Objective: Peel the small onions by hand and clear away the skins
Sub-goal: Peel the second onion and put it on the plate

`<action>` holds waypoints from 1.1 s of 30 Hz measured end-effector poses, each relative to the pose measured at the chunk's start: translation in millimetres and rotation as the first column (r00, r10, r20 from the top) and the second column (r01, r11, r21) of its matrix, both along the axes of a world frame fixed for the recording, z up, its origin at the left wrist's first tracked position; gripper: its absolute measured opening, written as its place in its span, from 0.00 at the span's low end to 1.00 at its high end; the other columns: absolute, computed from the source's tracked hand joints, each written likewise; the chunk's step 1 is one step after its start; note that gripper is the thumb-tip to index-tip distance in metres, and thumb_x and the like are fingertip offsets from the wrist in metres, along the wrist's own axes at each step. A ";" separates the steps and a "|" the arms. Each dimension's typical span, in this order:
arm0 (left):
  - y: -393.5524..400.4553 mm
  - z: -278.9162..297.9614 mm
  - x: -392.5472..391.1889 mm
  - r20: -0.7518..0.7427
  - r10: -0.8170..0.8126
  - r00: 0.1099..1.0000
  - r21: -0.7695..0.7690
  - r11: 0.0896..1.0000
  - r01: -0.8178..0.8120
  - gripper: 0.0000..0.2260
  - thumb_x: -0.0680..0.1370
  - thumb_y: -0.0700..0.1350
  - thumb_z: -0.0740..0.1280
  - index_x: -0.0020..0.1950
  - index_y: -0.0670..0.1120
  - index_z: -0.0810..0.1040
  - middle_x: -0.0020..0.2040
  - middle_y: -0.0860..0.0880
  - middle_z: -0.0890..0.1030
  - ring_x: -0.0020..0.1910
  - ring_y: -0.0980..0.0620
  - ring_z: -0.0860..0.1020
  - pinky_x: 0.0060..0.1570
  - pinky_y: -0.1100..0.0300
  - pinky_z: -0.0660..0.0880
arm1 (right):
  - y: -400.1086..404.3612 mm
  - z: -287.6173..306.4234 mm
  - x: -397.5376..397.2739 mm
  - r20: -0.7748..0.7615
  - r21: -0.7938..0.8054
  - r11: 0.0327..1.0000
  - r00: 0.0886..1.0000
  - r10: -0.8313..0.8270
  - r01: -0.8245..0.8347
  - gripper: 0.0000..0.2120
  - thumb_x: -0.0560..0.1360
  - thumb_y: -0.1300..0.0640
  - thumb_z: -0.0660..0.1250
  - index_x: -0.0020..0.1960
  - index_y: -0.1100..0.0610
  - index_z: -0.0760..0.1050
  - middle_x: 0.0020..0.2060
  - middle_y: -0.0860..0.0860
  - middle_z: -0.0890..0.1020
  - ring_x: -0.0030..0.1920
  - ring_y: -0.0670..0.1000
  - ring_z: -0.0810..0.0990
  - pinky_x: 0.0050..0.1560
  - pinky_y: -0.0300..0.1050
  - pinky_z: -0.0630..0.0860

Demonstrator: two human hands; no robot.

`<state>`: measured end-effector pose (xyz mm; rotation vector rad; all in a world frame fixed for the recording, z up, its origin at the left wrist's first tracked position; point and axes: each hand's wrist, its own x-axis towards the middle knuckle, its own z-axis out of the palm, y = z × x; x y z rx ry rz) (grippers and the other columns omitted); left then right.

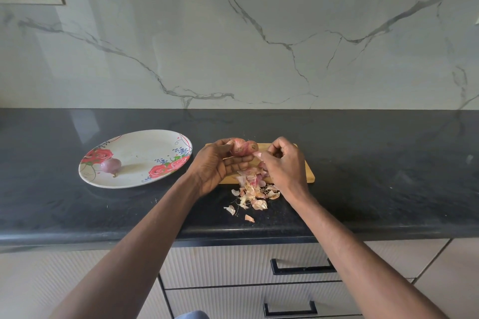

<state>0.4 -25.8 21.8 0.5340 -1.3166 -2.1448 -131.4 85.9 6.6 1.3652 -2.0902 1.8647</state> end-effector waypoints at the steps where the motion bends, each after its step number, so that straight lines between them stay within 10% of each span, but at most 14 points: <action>1: 0.7 0.6 0.0 0.003 -0.003 1.000 -0.001 1.000 0.003 0.10 0.85 0.38 0.57 0.62 0.37 0.74 0.54 0.33 0.83 0.51 0.39 0.84 0.55 0.46 0.82 | -1.1 -0.6 -0.7 -0.024 0.012 1.000 0.999 0.023 -0.022 0.06 0.72 0.65 0.73 0.42 0.60 0.76 0.37 0.50 0.78 0.36 0.46 0.75 0.37 0.42 0.76; 7: 2.8 1.6 0.6 0.033 -0.034 0.999 -0.064 0.997 0.036 0.09 0.84 0.37 0.58 0.58 0.37 0.77 0.47 0.37 0.83 0.41 0.42 0.85 0.48 0.49 0.84 | -3.5 -0.6 0.2 -0.140 0.018 0.991 0.981 0.134 -0.133 0.17 0.73 0.62 0.76 0.61 0.56 0.82 0.54 0.46 0.80 0.52 0.39 0.78 0.53 0.27 0.73; 17: 6.8 3.0 1.6 0.031 -0.049 0.998 -0.078 0.996 0.051 0.09 0.81 0.35 0.63 0.61 0.37 0.73 0.48 0.34 0.83 0.44 0.38 0.86 0.41 0.52 0.84 | -6.6 -6.5 -1.0 -0.209 0.004 0.997 0.975 0.071 -0.072 0.02 0.77 0.65 0.71 0.47 0.60 0.81 0.44 0.46 0.80 0.45 0.38 0.78 0.47 0.26 0.71; 23: -2.3 -3.0 -0.6 0.063 -0.036 0.997 -0.085 0.996 0.041 0.13 0.84 0.38 0.61 0.65 0.32 0.72 0.57 0.27 0.80 0.50 0.36 0.83 0.55 0.42 0.80 | -4.6 -4.8 1.0 -0.076 0.024 0.992 0.989 0.124 -0.123 0.04 0.81 0.62 0.66 0.49 0.54 0.77 0.44 0.41 0.81 0.46 0.35 0.79 0.46 0.28 0.74; 33: -2.5 0.2 3.9 0.038 -0.056 0.998 0.051 0.997 0.055 0.21 0.86 0.47 0.53 0.57 0.30 0.77 0.46 0.32 0.83 0.39 0.42 0.84 0.39 0.55 0.83 | -2.5 -4.2 -0.6 -0.148 -0.060 0.995 0.986 0.076 -0.086 0.05 0.76 0.67 0.70 0.47 0.59 0.83 0.41 0.44 0.83 0.43 0.38 0.80 0.43 0.28 0.74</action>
